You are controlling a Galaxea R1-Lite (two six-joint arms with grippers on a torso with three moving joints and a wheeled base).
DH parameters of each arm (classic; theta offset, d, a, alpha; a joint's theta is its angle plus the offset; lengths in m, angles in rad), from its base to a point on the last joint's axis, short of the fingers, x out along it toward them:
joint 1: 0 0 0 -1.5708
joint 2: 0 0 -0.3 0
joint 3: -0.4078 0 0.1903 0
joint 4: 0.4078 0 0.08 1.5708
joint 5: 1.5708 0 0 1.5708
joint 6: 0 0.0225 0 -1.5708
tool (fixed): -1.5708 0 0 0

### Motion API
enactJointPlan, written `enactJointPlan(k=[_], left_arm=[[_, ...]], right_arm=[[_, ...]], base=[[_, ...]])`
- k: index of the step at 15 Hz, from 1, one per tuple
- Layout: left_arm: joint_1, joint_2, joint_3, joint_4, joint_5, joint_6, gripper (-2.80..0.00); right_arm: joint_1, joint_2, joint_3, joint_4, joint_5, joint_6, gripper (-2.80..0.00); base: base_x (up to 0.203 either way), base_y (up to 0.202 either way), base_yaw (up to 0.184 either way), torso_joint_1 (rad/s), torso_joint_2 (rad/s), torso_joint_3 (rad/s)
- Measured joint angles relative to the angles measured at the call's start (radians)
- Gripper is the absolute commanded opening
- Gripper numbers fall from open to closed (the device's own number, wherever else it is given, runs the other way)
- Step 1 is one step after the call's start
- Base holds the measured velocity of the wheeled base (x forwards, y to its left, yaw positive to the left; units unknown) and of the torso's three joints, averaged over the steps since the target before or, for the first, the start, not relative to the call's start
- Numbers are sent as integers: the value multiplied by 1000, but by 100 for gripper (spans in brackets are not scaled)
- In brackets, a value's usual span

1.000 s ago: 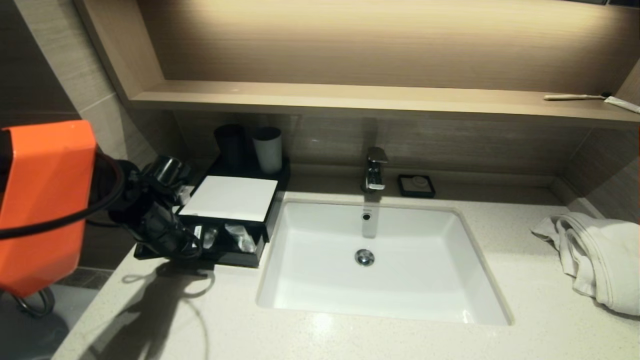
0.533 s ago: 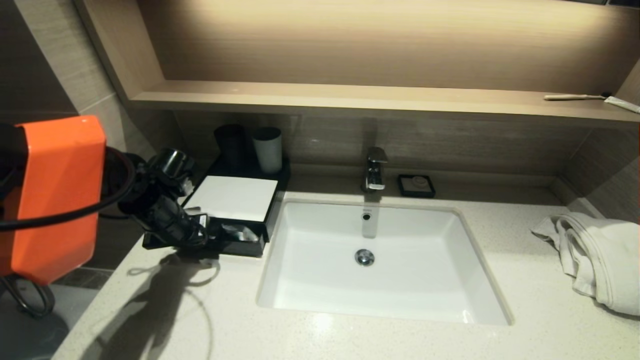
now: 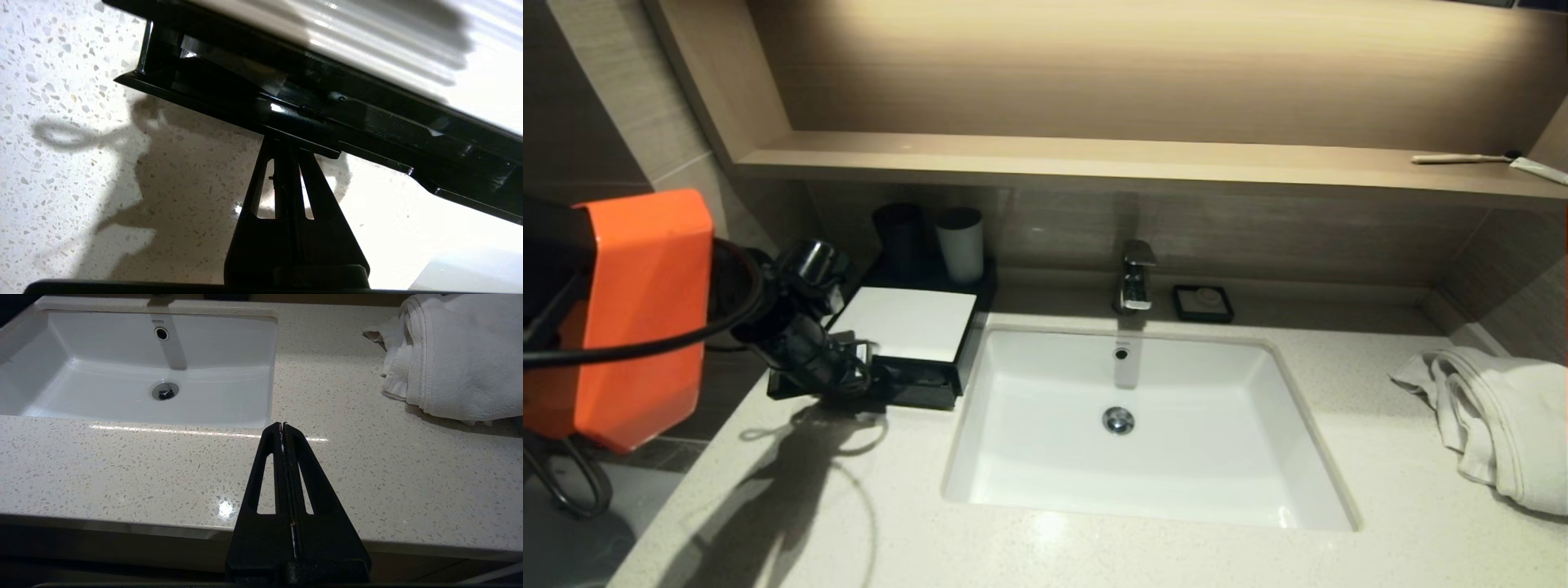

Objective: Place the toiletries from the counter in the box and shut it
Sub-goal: Close the drawer

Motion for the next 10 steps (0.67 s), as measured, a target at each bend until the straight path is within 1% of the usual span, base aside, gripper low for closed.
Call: enactJointPlan(k=[10], left_arm=[[1, 19, -56, -1, 0, -2, -280]], right_arm=[[0, 0, 0, 0, 0, 0, -280]], base=[[0, 0, 0, 0, 0, 0]])
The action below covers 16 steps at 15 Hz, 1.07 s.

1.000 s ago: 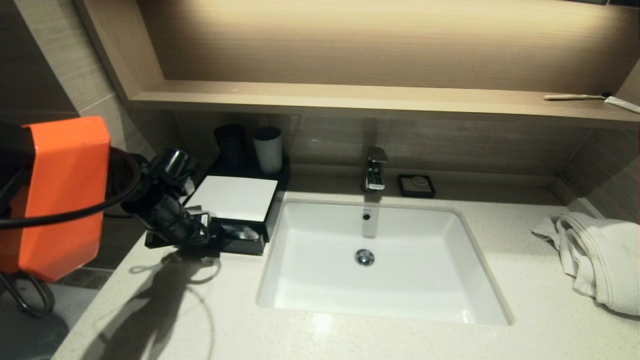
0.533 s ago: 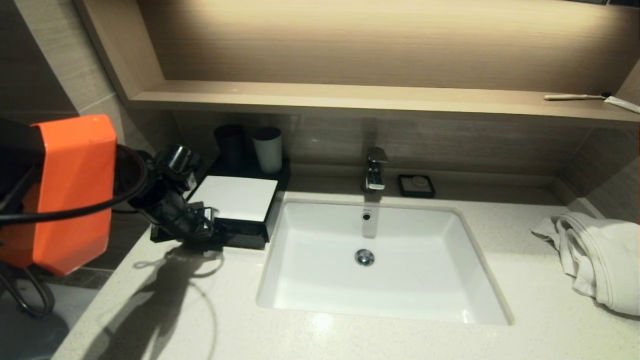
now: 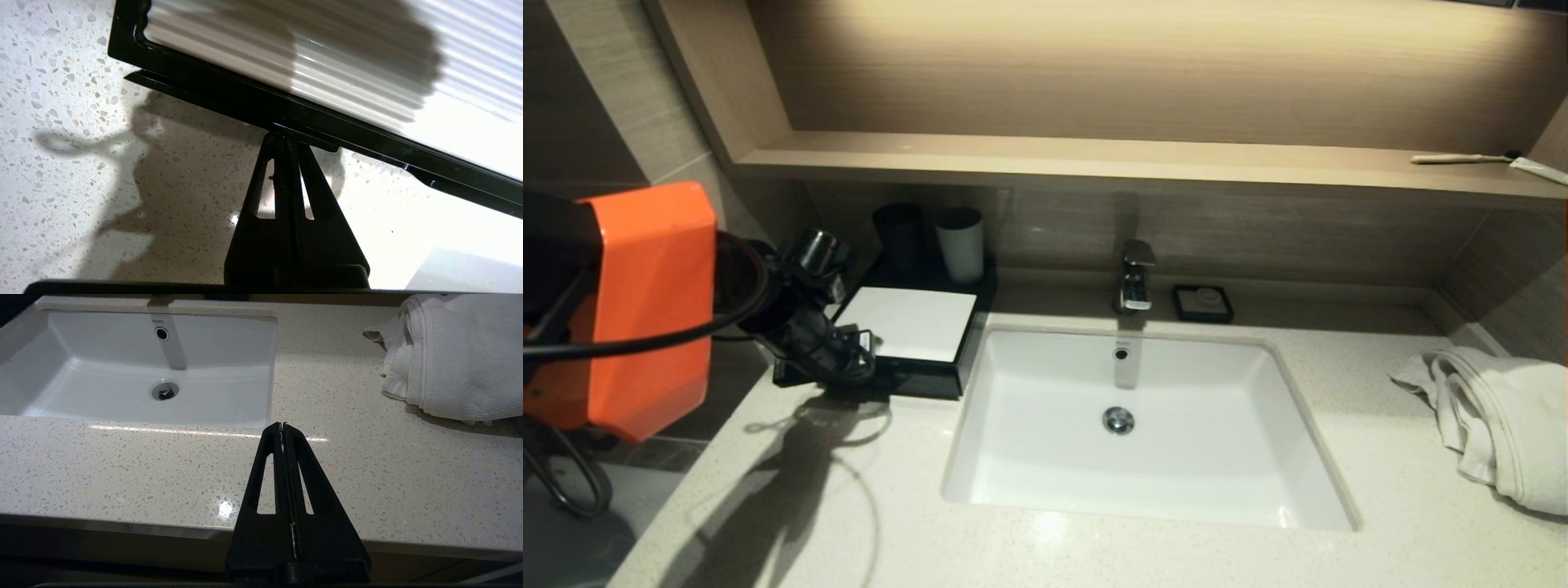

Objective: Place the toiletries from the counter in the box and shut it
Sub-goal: Close the drawer

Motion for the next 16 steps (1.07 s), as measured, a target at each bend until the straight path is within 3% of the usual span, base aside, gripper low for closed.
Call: enactJointPlan(k=[11, 16], left_arm=[[0, 16, -29, -16, 1, -31, -280], [-11, -76, 99, 1, 1, -25, -280]], right_arm=[[0, 0, 0, 0, -1, 0, -280], [0, 0, 0, 0, 0, 0, -280]], base=[[0, 0, 0, 0, 0, 0], [0, 0, 0, 0, 0, 0]])
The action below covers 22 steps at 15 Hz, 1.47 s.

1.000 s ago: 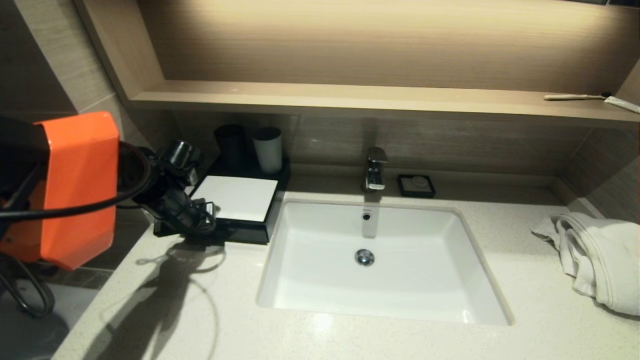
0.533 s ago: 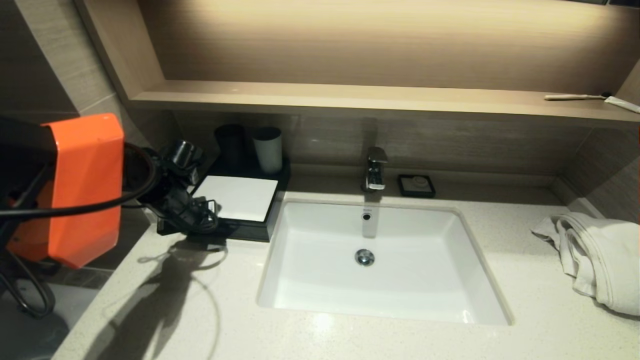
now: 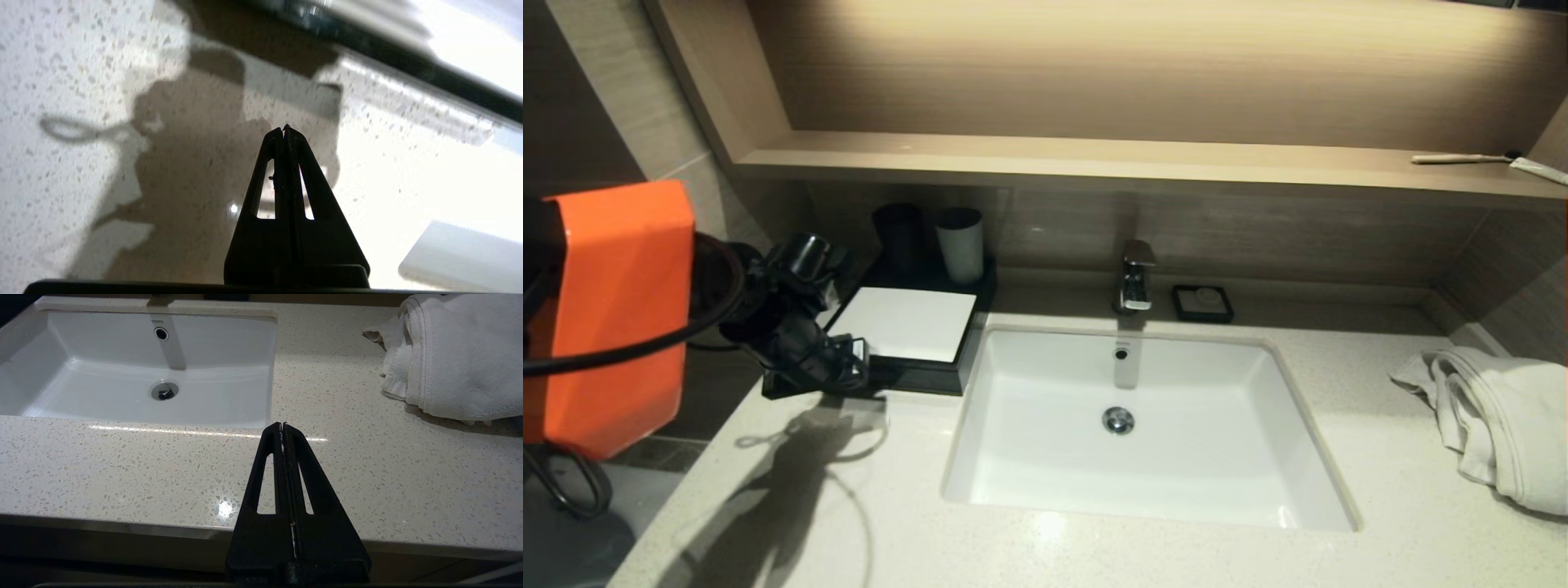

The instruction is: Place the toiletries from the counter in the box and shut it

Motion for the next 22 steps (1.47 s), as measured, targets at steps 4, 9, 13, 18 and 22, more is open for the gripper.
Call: enactJointPlan(k=[4, 9, 13, 18, 22], left_arm=[[-1, -145, 146, 1, 0, 3, -280], [-1, -412, 311, -8, 15, 4, -280], [-1, -634, 465, -52, 114, 6, -280], [3, -881, 585, -116, 202, -21, -280], [24, -1073, 771, -152, 201, -31, -280]], right_arm=[[0, 0, 0, 0, 0, 0, -280], [0, 0, 0, 0, 0, 0, -280], [0, 0, 0, 0, 0, 0, -280], [0, 0, 0, 0, 0, 0, -280], [0, 0, 0, 0, 0, 0, -280]], base=[[0, 0, 0, 0, 0, 0], [0, 0, 0, 0, 0, 0], [0, 0, 0, 0, 0, 0], [0, 0, 0, 0, 0, 0], [0, 0, 0, 0, 0, 0]])
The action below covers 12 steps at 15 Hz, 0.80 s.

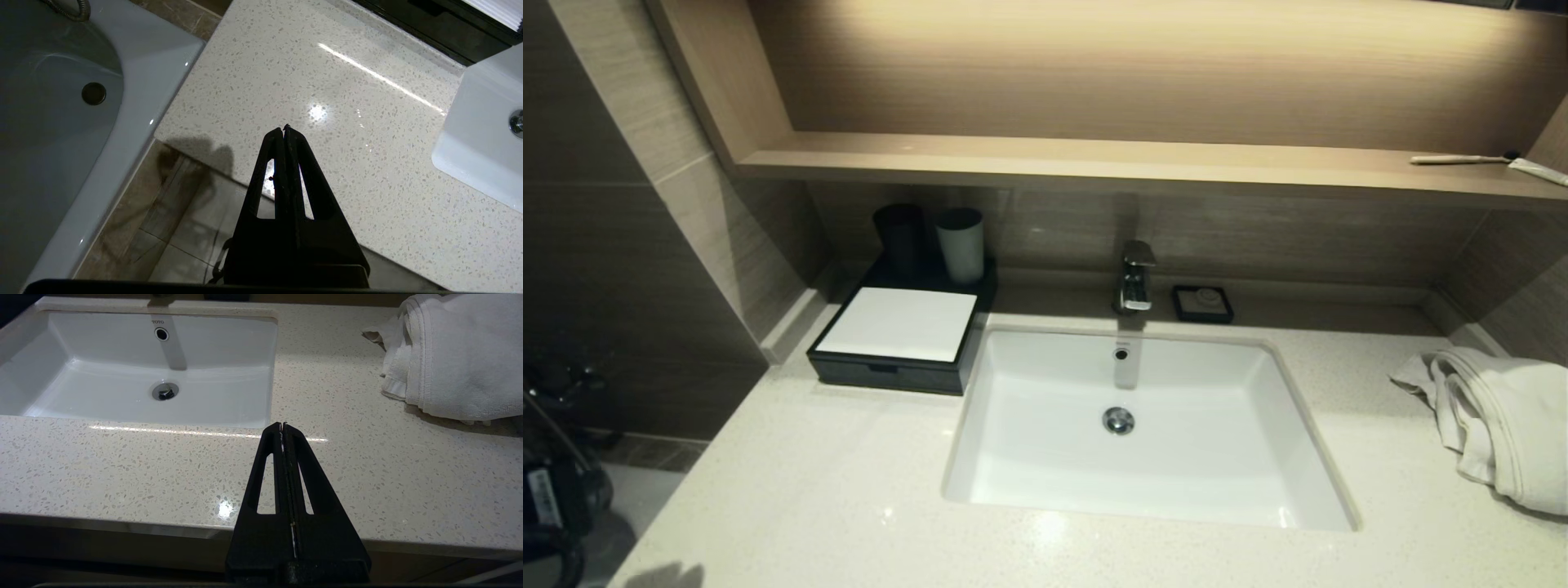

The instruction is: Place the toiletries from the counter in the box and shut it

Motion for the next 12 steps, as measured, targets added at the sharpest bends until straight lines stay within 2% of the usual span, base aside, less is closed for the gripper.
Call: enactJointPlan(k=[2, 4, 7, 10, 12], left_arm=[[61, -98, 88, -48, -1, 5, -280], [113, -182, 129, -79, -2, 5, -280], [146, -295, 158, -79, 10, 17, -280], [191, -398, 202, -89, 9, 116, -280], [217, -455, 221, -90, -3, 150, -280]], right_arm=[[0, 0, 0, 0, 0, 0, -280], [0, 0, 0, 0, 0, 0, -280], [0, 0, 0, 0, 0, 0, -280], [0, 0, 0, 0, 0, 0, -280], [0, 0, 0, 0, 1, 0, -280]], base=[[0, 0, 0, 0, 0, 0], [0, 0, 0, 0, 0, 0], [0, 0, 0, 0, 0, 0], [0, 0, 0, 0, 0, 0], [0, 0, 0, 0, 0, 0]])
